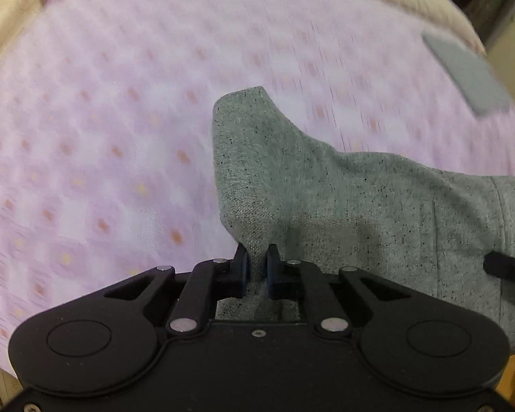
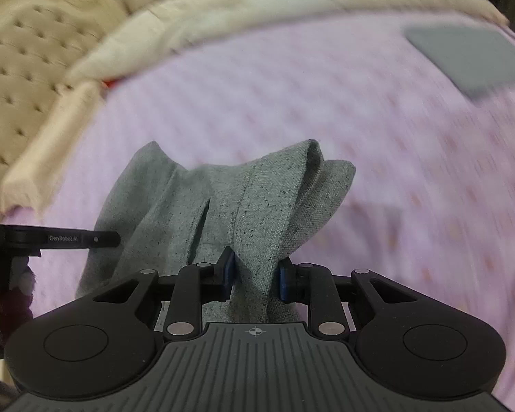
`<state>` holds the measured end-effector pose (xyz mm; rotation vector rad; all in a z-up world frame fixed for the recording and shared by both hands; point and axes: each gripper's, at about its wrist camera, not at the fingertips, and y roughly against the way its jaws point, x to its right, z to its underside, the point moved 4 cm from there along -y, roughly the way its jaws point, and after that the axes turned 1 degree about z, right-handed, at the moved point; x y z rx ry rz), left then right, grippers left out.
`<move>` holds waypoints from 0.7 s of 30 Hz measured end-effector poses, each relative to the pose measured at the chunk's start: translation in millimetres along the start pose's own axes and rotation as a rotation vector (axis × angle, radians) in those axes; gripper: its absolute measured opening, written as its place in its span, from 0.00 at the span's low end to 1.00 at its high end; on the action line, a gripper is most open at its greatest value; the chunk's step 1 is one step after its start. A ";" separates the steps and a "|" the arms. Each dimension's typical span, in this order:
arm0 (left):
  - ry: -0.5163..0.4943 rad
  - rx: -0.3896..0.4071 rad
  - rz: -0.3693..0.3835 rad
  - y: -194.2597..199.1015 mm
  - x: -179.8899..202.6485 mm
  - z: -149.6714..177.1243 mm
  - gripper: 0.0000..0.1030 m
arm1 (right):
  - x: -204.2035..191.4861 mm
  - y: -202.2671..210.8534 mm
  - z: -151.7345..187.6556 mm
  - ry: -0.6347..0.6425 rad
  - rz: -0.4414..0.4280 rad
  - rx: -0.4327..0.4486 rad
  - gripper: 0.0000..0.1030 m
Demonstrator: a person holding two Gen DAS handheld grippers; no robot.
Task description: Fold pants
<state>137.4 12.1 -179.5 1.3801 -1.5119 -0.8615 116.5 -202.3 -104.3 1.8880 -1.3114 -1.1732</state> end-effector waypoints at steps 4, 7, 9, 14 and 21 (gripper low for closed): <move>0.022 0.078 -0.022 23.4 -34.0 -50.2 0.12 | -22.0 -32.2 -57.1 0.036 -0.084 0.036 0.23; 0.036 0.110 -0.039 26.3 -63.5 -85.7 0.13 | -33.1 -69.8 -91.2 0.033 -0.134 0.030 0.25; 0.059 0.132 -0.071 16.8 -86.3 -102.3 0.21 | -30.6 -104.0 -104.4 0.053 -0.092 0.034 0.31; 0.135 0.018 -0.349 -36.5 -149.7 -108.5 0.15 | -3.4 -174.4 -104.6 0.027 0.303 -0.103 0.26; 0.094 0.070 -0.251 -36.4 -116.8 -91.0 0.20 | -50.4 -149.7 -70.9 0.189 0.149 -0.030 0.26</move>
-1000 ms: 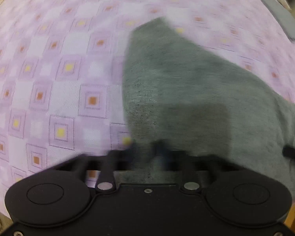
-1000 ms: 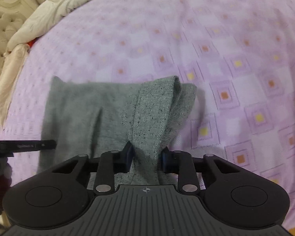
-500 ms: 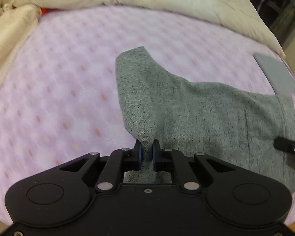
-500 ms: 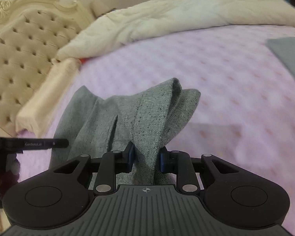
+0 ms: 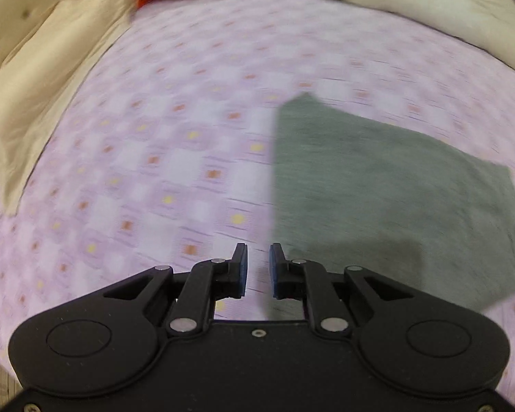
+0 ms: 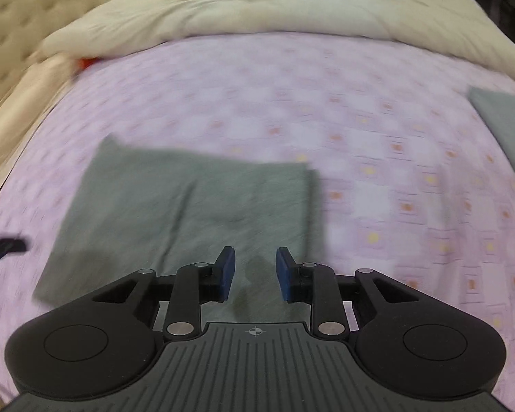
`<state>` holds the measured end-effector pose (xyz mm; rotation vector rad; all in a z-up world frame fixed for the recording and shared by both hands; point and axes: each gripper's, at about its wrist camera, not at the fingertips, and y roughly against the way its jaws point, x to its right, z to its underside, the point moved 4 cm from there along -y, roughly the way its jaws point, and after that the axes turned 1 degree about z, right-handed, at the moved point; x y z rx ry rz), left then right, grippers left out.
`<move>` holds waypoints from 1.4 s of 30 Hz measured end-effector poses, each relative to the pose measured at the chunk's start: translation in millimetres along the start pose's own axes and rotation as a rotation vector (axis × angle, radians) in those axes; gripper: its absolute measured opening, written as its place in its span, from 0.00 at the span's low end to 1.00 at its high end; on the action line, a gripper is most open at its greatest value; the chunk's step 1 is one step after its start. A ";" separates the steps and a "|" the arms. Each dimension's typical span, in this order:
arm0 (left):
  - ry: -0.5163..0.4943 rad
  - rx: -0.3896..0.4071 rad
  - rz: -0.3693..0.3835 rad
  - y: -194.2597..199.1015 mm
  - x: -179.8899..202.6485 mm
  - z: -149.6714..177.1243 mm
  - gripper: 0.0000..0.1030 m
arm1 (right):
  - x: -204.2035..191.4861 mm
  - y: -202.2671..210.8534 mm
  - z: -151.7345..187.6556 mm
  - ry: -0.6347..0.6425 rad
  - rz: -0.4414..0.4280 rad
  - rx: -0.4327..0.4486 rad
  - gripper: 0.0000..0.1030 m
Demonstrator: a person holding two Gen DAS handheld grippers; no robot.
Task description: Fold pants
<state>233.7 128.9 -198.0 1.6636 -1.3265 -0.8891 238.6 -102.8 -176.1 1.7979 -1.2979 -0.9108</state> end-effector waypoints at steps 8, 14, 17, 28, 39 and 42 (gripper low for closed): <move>-0.096 -0.131 -0.027 -42.8 39.5 39.6 0.27 | -1.8 -14.6 33.8 -0.016 0.024 -0.132 0.26; -0.025 -0.016 -0.002 18.4 43.2 22.2 0.27 | 0.0 41.0 16.7 -0.060 -0.021 0.002 0.26; 0.001 0.023 -0.002 51.6 50.3 21.5 0.35 | 2.2 64.3 8.9 -0.070 -0.006 0.036 0.26; 0.121 0.035 0.002 125.8 81.2 55.5 0.54 | -2.7 135.7 15.2 0.023 0.001 0.163 0.26; 0.082 0.094 -0.050 176.9 102.7 86.2 0.58 | -19.8 183.0 39.8 0.096 0.004 0.238 0.26; 0.059 0.103 -0.050 185.1 108.4 94.4 0.58 | -21.9 191.9 45.8 0.101 0.006 0.254 0.26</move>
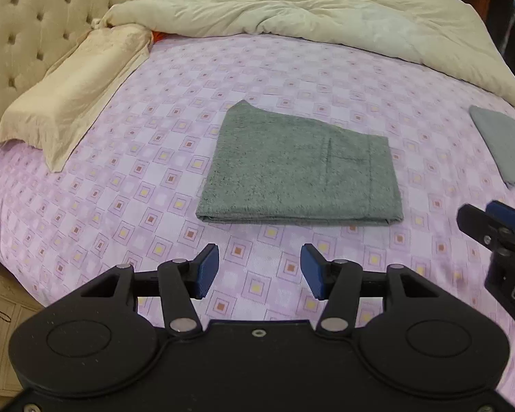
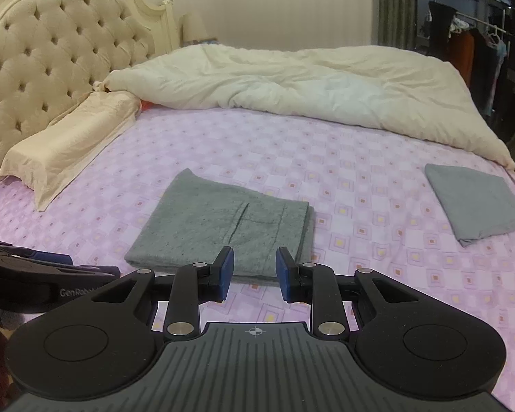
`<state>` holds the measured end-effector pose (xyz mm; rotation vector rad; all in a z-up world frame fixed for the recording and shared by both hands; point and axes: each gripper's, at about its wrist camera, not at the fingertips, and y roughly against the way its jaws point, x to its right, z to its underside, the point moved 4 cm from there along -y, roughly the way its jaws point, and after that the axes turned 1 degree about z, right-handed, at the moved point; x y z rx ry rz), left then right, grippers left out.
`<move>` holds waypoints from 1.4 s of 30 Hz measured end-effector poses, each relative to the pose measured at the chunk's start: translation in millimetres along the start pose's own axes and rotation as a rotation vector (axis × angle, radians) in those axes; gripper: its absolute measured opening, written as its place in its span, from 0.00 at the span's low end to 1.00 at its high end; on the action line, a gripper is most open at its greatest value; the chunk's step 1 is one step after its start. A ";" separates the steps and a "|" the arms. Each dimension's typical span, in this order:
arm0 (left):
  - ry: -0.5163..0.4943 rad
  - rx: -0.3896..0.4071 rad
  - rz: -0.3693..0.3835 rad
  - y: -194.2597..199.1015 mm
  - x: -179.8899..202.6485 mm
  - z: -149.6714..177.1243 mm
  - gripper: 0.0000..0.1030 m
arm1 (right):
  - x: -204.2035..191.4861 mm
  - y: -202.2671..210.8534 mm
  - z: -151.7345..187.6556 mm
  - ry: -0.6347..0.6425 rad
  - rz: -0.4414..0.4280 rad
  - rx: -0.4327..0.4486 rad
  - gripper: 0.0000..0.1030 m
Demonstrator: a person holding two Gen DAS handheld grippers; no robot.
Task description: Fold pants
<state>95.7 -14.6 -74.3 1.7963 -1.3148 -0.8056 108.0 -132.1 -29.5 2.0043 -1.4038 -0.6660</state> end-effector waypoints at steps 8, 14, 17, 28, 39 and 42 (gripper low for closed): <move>-0.004 -0.001 0.031 8.5 8.1 16.2 0.58 | -0.3 13.6 13.2 0.000 0.008 0.022 0.26; 0.001 0.015 0.034 14.6 12.1 20.4 0.58 | 1.2 19.7 14.8 0.004 0.008 0.039 0.26; -0.004 0.022 0.030 16.6 14.3 21.9 0.58 | 0.5 22.4 15.8 0.010 0.004 0.050 0.26; -0.019 0.049 0.027 25.2 17.8 22.4 0.58 | -0.3 27.2 16.2 0.012 -0.007 0.070 0.26; -0.027 0.049 0.028 25.6 20.4 23.7 0.58 | -1.0 26.4 17.1 0.007 -0.011 0.068 0.26; -0.026 0.052 0.031 25.8 21.1 23.5 0.58 | -1.9 25.9 17.8 0.004 -0.012 0.064 0.26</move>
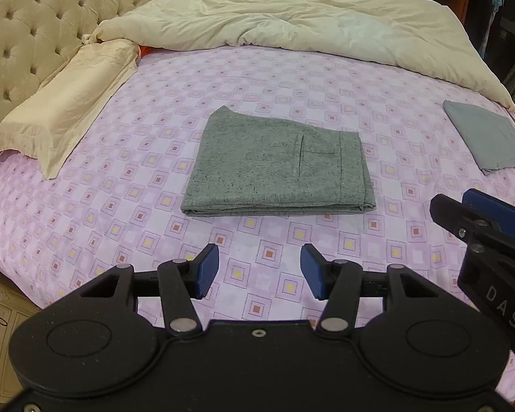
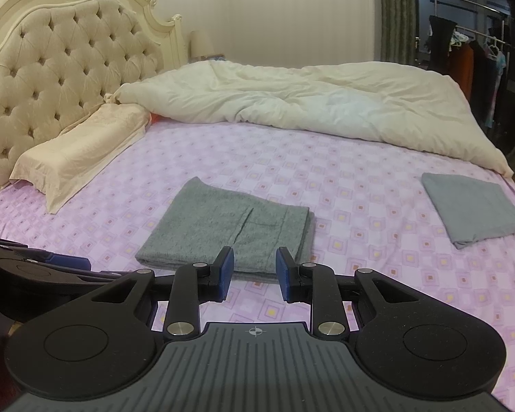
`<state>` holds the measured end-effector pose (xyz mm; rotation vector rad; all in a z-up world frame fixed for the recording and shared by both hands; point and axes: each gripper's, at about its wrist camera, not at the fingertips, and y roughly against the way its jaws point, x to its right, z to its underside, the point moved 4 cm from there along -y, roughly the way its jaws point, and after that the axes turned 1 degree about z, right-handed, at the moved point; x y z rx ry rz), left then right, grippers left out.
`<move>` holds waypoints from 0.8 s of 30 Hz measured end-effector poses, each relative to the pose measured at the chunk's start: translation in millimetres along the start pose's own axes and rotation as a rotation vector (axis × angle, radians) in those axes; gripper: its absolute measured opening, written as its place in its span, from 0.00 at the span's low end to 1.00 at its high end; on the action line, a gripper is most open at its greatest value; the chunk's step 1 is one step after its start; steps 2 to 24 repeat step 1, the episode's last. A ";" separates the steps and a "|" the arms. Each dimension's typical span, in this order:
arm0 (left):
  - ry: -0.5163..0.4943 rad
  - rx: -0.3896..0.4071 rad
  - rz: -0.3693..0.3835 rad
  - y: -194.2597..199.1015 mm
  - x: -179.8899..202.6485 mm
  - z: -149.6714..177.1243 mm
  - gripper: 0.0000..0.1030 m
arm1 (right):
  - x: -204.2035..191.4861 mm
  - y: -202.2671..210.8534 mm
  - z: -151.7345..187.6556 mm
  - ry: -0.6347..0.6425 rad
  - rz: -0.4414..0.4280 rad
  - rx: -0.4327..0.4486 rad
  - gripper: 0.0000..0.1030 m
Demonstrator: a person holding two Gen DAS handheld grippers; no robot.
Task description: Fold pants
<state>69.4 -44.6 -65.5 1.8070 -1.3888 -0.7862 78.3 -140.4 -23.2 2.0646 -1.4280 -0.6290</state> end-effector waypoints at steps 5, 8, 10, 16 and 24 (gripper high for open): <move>-0.001 0.002 0.000 0.2 -0.1 -0.7 0.58 | 0.1 -0.5 -0.1 -0.001 -0.001 -0.001 0.26; -0.001 0.002 0.000 0.2 -0.1 -0.7 0.58 | 0.1 -0.5 -0.1 -0.001 -0.001 -0.001 0.26; -0.001 0.002 0.000 0.2 -0.1 -0.7 0.58 | 0.1 -0.5 -0.1 -0.001 -0.001 -0.001 0.26; -0.001 0.002 0.000 0.2 -0.1 -0.7 0.58 | 0.1 -0.5 -0.1 -0.001 -0.001 -0.001 0.26; -0.001 0.002 0.000 0.2 -0.1 -0.7 0.58 | 0.1 -0.5 -0.1 -0.001 -0.001 -0.001 0.26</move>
